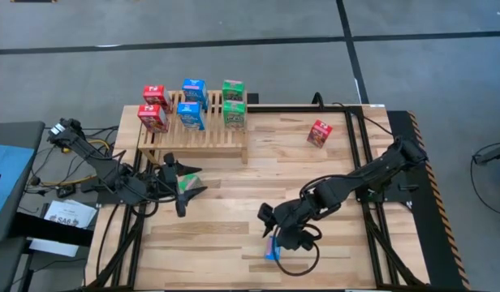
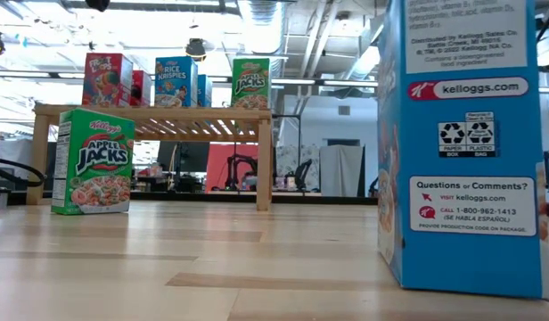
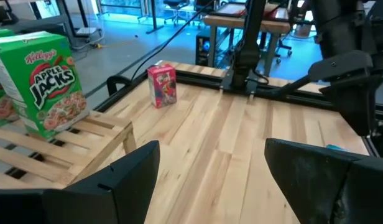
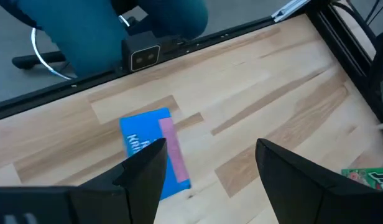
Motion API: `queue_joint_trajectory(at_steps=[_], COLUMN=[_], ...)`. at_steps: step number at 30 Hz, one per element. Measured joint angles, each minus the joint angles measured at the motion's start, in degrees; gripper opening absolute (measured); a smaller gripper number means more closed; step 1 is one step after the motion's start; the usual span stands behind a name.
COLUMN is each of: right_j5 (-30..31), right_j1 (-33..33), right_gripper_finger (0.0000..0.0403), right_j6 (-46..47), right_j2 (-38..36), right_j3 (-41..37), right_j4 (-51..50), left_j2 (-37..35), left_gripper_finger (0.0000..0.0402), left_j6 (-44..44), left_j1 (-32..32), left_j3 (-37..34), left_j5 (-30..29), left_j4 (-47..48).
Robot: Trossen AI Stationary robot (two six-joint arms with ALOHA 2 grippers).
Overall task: Stack cereal on shelf
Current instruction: Put the blue cereal box on the shelf aligned with the blue cereal boxes
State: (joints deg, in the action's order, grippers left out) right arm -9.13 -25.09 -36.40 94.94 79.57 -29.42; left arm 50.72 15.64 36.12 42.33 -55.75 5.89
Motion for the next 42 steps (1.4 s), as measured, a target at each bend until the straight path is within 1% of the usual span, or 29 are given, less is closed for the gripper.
queue_joint_trajectory(at_steps=[7, 14, 16, 22, 29, 31, 36, 40, 42], right_j5=[-0.02, 0.00, 0.00, 0.04, 0.06, 0.13, 0.15, 0.15, 0.15], right_j1=[-0.46, -1.91, -1.96, -1.90, -1.38, -1.26, -1.31, -1.28, -1.17], right_gripper_finger=[0.0270, 0.0270, 0.0270, 0.0270, 0.0270, 0.0270, 0.0270, 0.0270, 0.0270], right_j6=[0.38, 0.37, 0.39, 0.44, 0.42, 0.42, 0.39, 0.39, 0.39], right_j2=[-0.02, -0.02, -0.02, -0.02, -0.02, -0.02, -0.02, -0.02, -0.02], right_j3=[0.00, 0.00, 0.00, -0.02, -0.02, -0.02, -0.02, -0.02, -0.02], right_j4=[-0.17, -0.12, -0.14, -0.14, -0.01, 0.01, 0.54, 1.57, 1.81], left_j2=[-0.02, -0.02, -0.02, -0.02, -0.02, -0.02, -0.33, -4.36, -7.04], left_gripper_finger=[0.0281, 0.0281, 0.0281, 0.0281, 0.0281, 0.0281, 0.0281, 0.0281, 0.0281], left_j6=[0.04, 0.02, 0.02, 0.49, 7.55, 4.98, -4.51, -5.84, -7.45], left_j1=[0.00, 0.00, 0.00, 0.00, -1.28, -1.72, -1.77, -1.78, -1.79], left_j3=[0.00, 0.00, 0.00, 0.00, 0.00, 0.00, 0.00, 0.04, 0.04], left_j5=[0.68, 5.84, 6.44, 5.48, 2.37, 2.58, 6.91, 7.88, 10.47], left_j4=[3.16, 8.48, 9.91, 10.15, 10.10, 10.13, 9.63, 9.44, 9.79])
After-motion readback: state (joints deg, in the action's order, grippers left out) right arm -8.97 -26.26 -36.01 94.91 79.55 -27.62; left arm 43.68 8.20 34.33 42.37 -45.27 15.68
